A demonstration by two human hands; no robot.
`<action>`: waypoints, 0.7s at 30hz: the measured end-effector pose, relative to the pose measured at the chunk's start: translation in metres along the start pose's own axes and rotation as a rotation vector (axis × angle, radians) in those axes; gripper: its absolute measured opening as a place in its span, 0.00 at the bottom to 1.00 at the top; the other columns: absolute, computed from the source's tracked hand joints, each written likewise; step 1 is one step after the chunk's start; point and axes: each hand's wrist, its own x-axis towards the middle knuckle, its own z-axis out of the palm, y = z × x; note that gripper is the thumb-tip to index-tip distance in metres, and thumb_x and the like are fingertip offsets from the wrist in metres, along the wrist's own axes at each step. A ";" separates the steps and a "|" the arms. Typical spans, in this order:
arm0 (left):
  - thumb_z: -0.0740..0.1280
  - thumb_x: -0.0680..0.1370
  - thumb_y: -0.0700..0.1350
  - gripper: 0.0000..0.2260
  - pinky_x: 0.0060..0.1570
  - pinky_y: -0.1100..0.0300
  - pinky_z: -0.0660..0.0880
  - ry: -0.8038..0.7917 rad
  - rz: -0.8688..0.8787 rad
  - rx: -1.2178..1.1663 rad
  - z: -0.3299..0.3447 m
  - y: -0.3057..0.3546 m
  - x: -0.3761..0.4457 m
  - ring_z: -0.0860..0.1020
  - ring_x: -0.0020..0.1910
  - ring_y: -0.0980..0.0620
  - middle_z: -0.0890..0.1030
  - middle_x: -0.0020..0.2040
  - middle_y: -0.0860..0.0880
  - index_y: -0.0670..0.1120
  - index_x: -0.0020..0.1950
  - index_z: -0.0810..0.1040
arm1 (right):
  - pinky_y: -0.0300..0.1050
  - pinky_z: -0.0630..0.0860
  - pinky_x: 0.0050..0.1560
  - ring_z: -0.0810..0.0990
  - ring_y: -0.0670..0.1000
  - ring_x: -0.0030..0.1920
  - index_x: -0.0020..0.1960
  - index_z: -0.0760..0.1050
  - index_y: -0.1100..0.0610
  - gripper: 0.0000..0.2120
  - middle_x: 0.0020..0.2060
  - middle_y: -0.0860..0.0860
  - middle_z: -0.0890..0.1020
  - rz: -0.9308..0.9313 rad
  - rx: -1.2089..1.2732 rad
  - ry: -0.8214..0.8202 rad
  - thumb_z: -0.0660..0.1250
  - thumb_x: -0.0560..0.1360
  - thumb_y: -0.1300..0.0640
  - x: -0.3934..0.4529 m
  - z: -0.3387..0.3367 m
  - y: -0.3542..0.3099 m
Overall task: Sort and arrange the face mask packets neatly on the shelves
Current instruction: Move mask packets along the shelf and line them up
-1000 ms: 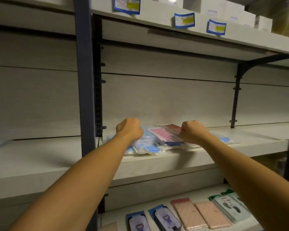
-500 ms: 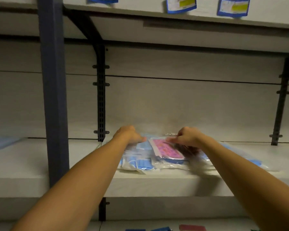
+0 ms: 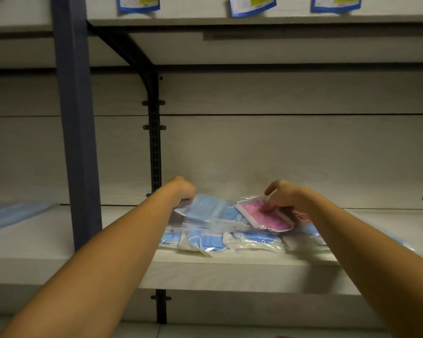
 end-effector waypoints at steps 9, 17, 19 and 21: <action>0.72 0.77 0.35 0.16 0.44 0.51 0.80 -0.017 -0.053 -0.273 -0.016 0.003 -0.029 0.81 0.44 0.43 0.81 0.50 0.39 0.35 0.63 0.74 | 0.47 0.81 0.39 0.83 0.57 0.35 0.50 0.78 0.66 0.20 0.36 0.59 0.83 0.034 0.422 0.007 0.82 0.63 0.67 -0.003 -0.008 -0.006; 0.75 0.72 0.30 0.15 0.40 0.50 0.79 0.138 -0.056 -0.552 -0.023 -0.012 -0.068 0.82 0.44 0.42 0.83 0.52 0.39 0.36 0.58 0.79 | 0.55 0.83 0.46 0.87 0.61 0.38 0.54 0.80 0.66 0.28 0.42 0.60 0.87 0.046 0.594 -0.235 0.85 0.57 0.61 -0.022 -0.002 -0.014; 0.75 0.72 0.30 0.15 0.43 0.52 0.80 0.165 -0.063 -0.606 -0.025 -0.017 -0.076 0.83 0.45 0.43 0.84 0.50 0.41 0.39 0.57 0.81 | 0.55 0.83 0.44 0.87 0.60 0.38 0.55 0.80 0.65 0.19 0.43 0.61 0.87 0.030 0.664 -0.257 0.80 0.67 0.63 -0.028 0.001 -0.017; 0.74 0.72 0.30 0.16 0.42 0.53 0.80 0.178 -0.060 -0.668 -0.027 -0.021 -0.087 0.83 0.44 0.44 0.84 0.48 0.41 0.40 0.58 0.82 | 0.59 0.83 0.48 0.87 0.61 0.42 0.59 0.79 0.66 0.19 0.46 0.62 0.86 -0.003 0.762 -0.306 0.76 0.70 0.66 -0.034 0.004 -0.020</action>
